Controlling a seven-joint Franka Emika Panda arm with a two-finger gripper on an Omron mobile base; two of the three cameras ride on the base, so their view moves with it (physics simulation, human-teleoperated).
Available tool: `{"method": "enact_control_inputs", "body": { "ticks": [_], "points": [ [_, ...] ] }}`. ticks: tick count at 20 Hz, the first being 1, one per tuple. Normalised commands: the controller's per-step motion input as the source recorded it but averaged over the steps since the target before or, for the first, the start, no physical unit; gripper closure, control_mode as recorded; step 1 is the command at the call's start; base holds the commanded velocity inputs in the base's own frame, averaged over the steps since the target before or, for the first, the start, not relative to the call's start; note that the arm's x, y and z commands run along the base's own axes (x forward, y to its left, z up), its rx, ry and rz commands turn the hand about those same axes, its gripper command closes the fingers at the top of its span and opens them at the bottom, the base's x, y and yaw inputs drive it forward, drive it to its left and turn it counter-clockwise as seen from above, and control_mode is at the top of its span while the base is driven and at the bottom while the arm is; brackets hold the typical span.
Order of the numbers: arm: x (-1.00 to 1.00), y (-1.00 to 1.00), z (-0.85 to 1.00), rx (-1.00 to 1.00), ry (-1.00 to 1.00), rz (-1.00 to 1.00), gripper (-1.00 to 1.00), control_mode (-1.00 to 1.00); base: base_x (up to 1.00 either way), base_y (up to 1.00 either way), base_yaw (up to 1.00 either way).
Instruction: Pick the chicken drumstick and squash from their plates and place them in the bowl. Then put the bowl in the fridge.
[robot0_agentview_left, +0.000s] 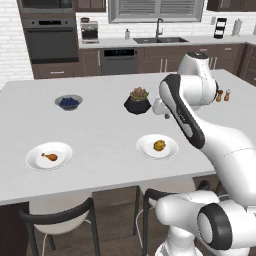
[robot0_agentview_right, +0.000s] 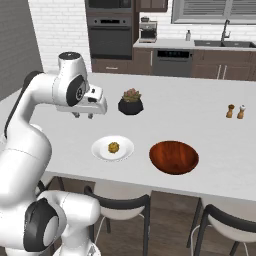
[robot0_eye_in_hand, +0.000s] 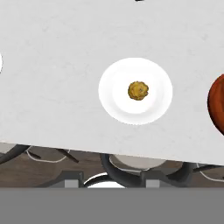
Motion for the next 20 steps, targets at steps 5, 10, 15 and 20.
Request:
{"method": "enact_control_inputs", "body": {
  "ticks": [5,10,15,20],
  "points": [
    [0.11,0.00,-0.44,0.00,0.03,0.00,-1.00,-1.00,0.00,0.00,0.00],
    [0.54,-0.06,-0.86,0.00,0.05,-0.04,-1.00,-1.00,0.00,0.00,0.00],
    [0.78,-0.14,-0.62,0.00,0.13,-0.15,-1.00,-1.00,0.00,0.00,0.00],
    [0.75,-0.17,-0.56,0.00,0.11,-0.15,-1.00,-1.00,0.00,0.00,0.00]
  ]
}}
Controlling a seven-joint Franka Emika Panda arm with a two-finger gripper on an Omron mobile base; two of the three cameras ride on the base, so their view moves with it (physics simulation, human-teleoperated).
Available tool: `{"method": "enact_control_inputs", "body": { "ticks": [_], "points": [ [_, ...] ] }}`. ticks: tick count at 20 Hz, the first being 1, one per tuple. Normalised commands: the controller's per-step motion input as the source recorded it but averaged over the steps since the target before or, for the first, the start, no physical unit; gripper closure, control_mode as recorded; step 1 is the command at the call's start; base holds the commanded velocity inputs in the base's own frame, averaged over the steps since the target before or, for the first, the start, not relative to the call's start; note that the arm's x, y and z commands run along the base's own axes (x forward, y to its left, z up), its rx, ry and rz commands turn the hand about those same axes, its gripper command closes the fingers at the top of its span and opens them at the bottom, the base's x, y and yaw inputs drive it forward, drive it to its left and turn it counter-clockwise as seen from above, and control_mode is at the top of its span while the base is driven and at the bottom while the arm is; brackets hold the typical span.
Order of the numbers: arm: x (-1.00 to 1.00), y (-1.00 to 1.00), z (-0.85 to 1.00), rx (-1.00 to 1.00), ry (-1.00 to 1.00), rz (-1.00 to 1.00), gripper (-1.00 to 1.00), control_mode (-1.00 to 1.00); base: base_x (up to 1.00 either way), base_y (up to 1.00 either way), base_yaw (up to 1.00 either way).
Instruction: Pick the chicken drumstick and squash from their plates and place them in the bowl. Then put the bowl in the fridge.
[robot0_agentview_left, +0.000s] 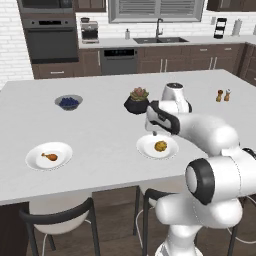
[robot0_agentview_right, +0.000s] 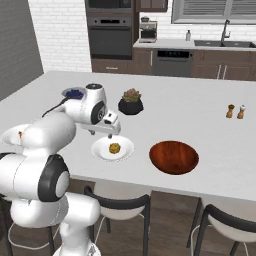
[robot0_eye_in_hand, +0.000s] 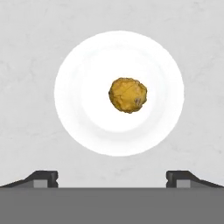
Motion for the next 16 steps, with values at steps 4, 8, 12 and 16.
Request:
{"method": "enact_control_inputs", "body": {
  "ticks": [4,8,12,16],
  "points": [
    [0.47,-0.15,-0.45,0.01,0.06,-0.09,-1.00,-1.00,0.00,0.00,0.00],
    [0.29,-0.07,-0.40,0.00,0.07,-0.06,-1.00,-1.00,0.00,0.00,0.00],
    [0.28,-0.02,-0.43,0.00,0.05,-0.06,-1.00,-1.00,0.00,0.00,0.00],
    [0.35,-0.05,-0.48,0.00,0.05,-0.05,-1.00,-1.00,0.00,0.00,0.00]
  ]
}}
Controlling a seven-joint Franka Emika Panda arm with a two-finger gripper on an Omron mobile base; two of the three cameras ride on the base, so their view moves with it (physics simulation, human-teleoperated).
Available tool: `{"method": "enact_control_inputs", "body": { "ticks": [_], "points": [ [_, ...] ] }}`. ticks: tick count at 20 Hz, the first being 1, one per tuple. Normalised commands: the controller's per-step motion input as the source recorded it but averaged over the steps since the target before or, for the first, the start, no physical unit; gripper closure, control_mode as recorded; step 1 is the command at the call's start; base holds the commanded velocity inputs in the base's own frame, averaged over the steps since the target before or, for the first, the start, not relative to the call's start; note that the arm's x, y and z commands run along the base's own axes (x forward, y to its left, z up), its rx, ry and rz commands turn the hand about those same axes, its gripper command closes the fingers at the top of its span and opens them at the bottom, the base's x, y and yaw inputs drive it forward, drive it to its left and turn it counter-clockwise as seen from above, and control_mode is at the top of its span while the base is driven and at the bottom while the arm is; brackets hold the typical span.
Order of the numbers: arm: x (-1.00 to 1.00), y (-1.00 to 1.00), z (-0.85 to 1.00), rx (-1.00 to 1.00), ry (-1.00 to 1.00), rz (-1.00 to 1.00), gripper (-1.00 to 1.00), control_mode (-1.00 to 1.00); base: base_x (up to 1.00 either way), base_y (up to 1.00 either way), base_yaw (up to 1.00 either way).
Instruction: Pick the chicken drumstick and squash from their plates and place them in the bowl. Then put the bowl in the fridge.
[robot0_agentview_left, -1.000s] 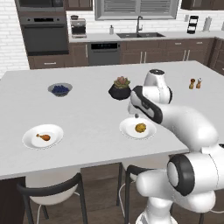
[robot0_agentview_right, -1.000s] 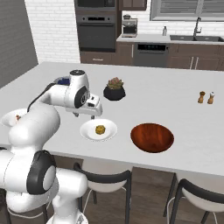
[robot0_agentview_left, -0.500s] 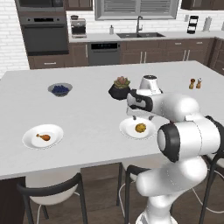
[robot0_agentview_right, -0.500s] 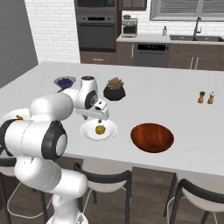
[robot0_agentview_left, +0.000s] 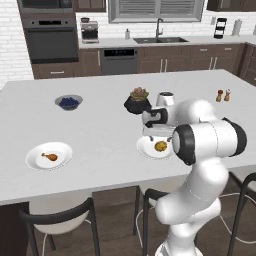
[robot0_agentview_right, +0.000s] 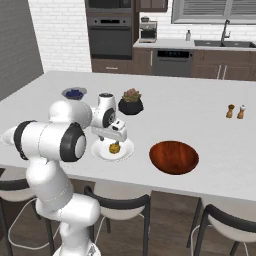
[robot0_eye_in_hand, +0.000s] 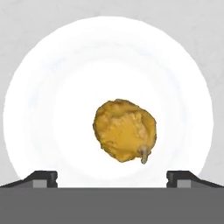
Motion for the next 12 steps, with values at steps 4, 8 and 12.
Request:
{"method": "enact_control_inputs", "body": {
  "ticks": [4,8,12],
  "points": [
    [0.48,-0.16,-0.43,0.03,0.07,-0.02,-1.00,-1.00,0.00,0.00,0.00],
    [0.45,-0.11,-0.32,0.03,0.08,-0.04,-1.00,-1.00,0.00,0.00,0.00],
    [0.02,0.00,-0.24,0.00,0.05,0.00,-1.00,-1.00,0.00,0.00,0.00]
  ]
}}
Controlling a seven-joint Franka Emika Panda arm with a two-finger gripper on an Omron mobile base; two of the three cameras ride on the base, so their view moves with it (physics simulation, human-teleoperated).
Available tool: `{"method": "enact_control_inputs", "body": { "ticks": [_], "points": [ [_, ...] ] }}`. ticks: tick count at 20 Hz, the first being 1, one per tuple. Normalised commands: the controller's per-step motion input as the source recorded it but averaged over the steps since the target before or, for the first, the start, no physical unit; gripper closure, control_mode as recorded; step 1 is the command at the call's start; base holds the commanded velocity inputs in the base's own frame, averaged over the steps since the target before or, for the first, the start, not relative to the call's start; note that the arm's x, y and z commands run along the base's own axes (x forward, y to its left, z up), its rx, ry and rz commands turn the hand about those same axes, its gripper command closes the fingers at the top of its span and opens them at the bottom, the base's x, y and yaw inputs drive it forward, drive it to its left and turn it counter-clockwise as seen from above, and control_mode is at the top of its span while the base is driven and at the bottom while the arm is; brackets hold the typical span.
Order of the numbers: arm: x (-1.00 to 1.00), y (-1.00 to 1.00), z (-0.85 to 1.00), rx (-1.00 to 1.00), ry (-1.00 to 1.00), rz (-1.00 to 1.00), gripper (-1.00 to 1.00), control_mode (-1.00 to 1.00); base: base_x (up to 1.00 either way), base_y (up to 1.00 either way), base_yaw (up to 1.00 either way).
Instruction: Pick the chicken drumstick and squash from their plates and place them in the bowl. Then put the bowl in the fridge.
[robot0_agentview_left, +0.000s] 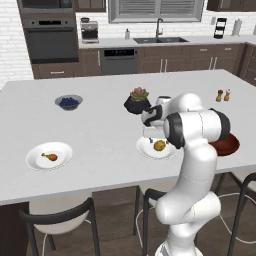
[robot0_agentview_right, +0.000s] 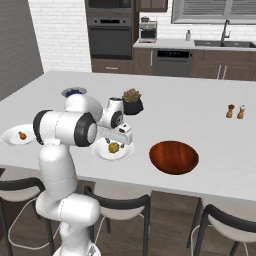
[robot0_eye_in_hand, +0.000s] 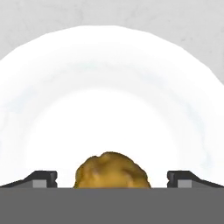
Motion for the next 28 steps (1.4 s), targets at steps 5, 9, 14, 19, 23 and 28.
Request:
{"method": "enact_control_inputs", "body": {
  "ticks": [5,9,14,19,23,28],
  "points": [
    [-0.09,0.00,-0.08,0.00,0.00,-0.02,-1.00,-1.00,0.00,0.00,0.00],
    [-0.33,0.00,0.00,0.00,-0.06,-0.03,-1.00,-1.00,0.00,0.00,0.00],
    [-0.39,0.00,0.00,0.00,-0.02,-0.03,-1.00,-1.00,0.00,0.00,0.00],
    [-0.03,0.00,0.00,0.00,0.00,-0.01,-1.00,-1.00,0.00,0.00,0.00],
    [0.04,0.00,-0.02,0.00,0.00,0.00,-1.00,-1.00,0.00,0.00,0.00],
    [0.18,0.00,-0.02,0.00,0.00,0.00,-1.00,-1.00,0.00,0.00,0.00]
  ]
}}
